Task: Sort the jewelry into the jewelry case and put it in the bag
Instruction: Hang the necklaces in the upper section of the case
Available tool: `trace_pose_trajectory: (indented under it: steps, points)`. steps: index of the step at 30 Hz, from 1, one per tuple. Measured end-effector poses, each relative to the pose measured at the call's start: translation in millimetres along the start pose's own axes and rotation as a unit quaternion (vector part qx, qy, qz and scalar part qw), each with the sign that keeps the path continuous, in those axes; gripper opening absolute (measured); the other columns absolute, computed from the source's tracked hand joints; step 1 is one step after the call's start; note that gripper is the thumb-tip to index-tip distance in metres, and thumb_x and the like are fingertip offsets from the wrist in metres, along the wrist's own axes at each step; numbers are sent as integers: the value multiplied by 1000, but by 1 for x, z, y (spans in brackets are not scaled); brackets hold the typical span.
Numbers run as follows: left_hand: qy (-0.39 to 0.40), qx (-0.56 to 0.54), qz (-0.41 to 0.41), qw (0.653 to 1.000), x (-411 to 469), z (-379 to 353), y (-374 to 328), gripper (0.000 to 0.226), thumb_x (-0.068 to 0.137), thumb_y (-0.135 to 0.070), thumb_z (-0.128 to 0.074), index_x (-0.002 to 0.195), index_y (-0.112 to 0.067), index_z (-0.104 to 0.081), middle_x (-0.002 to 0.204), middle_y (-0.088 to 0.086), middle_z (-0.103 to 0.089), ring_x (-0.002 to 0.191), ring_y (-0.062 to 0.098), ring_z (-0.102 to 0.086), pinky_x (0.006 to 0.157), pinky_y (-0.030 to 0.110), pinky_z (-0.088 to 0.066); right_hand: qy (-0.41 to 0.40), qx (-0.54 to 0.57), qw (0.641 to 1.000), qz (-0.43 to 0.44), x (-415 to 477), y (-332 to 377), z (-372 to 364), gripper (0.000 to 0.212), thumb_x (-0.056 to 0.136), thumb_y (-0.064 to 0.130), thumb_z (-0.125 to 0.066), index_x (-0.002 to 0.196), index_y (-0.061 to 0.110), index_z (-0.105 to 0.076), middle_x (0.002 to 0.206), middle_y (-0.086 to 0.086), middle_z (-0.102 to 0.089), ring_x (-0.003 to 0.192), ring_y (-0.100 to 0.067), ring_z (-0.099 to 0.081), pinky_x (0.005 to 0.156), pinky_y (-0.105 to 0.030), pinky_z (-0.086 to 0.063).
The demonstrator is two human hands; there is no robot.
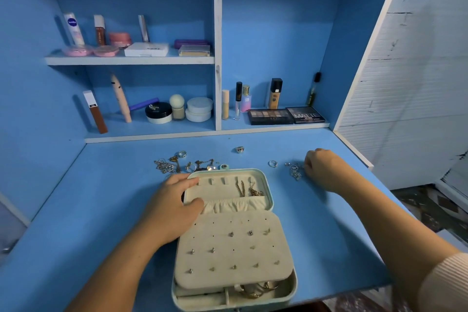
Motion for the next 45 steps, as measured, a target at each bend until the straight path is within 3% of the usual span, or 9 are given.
trace_pose_trajectory:
  steps: [6,13,19,24,29,34,40,42,45]
  points:
    - [69,44,-15,997,-7,-3,-2,63,93,-43,-56,149,-25,-34,154,-20,-19,138,2,-26,104,18,-24,-38,184,982,-23,-8,-3,37,17,94,18,-46,89,14,-61,89,-3,-65,80,-25,-60,66,-32,-47]
    - [96,93,-18,991,-12,-8,-6,63,98,-46,-42,153,-27,-20,160,-17,5,148,8,-6,116,27,-14,-142,387,911,29,-18,34,93,18,98,22,-41,86,15,-53,79,-2,-69,75,-19,-64,75,-41,-56]
    - [55,134,-62,987,-20,3,-21,61,97,-44,-44,151,-23,-27,162,-11,-3,148,12,-13,116,25,-15,-177,491,848,93,-43,69,138,16,97,18,-47,84,16,-55,69,0,-62,67,-20,-57,79,-49,-53]
    - [83,179,-83,977,-35,-4,-27,60,98,-52,-32,152,-27,-24,161,-14,-5,148,6,-5,119,26,-11,-131,559,800,173,-63,108,154,16,97,10,-51,84,15,-60,63,6,-62,62,-13,-56,73,-33,-53]
    - [72,168,-107,977,-40,-7,-32,55,101,-45,-30,151,-24,-28,161,-10,-12,142,-4,5,116,23,-5,-110,566,786,222,-78,137,170,18,97,5,-48,92,18,-60,75,6,-65,67,-9,-58,72,-26,-52]
    - [-2,181,-143,973,-40,6,-44,67,93,-54,-32,151,-22,-28,158,-9,-23,144,5,-17,114,21,-13,-109,526,799,269,-90,165,191,14,96,10,-54,96,22,-60,84,6,-70,73,-8,-58,76,-26,-49]
    - [-36,-96,-144,984,-39,23,-82,34,93,-47,-51,126,-39,-51,124,-30,-55,109,-12,-52,98,19,-41,-74,551,779,289,-97,183,198,14,92,5,-58,95,18,-60,79,2,-71,67,-9,-60,73,-27,-52]
    - [-26,-170,-131,976,-39,27,-87,15,97,-36,-49,105,-33,-62,94,-20,-71,77,4,-64,78,23,-53,-82,557,781,270,-97,179,193,13,91,5,-60,93,19,-60,81,-4,-71,69,-11,-62,77,-30,-54]
    - [-12,-281,-80,956,-38,29,-77,19,98,-25,-48,95,-18,-66,63,-8,-64,71,14,-67,73,26,-53,-137,559,791,208,-91,157,181,12,89,10,-63,90,21,-61,83,-6,-71,70,-13,-62,78,-39,-54]
Point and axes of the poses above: each hand's wrist, its own x-axis towards the middle knuckle, its own z-axis out of the back of the hand, y = z × x, the point moved 7 cm from there along x, towards the middle knuckle
